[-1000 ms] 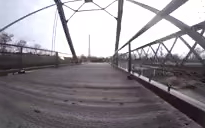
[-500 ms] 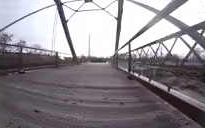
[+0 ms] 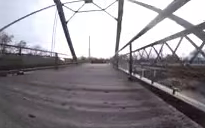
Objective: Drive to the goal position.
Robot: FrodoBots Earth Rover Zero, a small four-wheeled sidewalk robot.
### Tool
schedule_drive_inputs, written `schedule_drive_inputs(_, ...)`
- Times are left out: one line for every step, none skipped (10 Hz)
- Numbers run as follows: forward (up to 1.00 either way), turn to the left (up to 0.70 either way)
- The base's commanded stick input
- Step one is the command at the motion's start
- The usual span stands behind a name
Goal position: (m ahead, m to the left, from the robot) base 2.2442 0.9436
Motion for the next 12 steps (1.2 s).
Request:
schedule_drive_inputs(1.00,0.00)
schedule_drive_inputs(1.00,0.00)
schedule_drive_inputs(1.00,0.00)
schedule_drive_inputs(1.00,0.00)
schedule_drive_inputs(1.00,0.00)
schedule_drive_inputs(1.00,0.00)
schedule_drive_inputs(1.00,0.00)
schedule_drive_inputs(1.00,0.00)
schedule_drive_inputs(1.00,0.00)
schedule_drive_inputs(1.00,0.00)
schedule_drive_inputs(1.00,0.00)
schedule_drive_inputs(1.00,0.00)
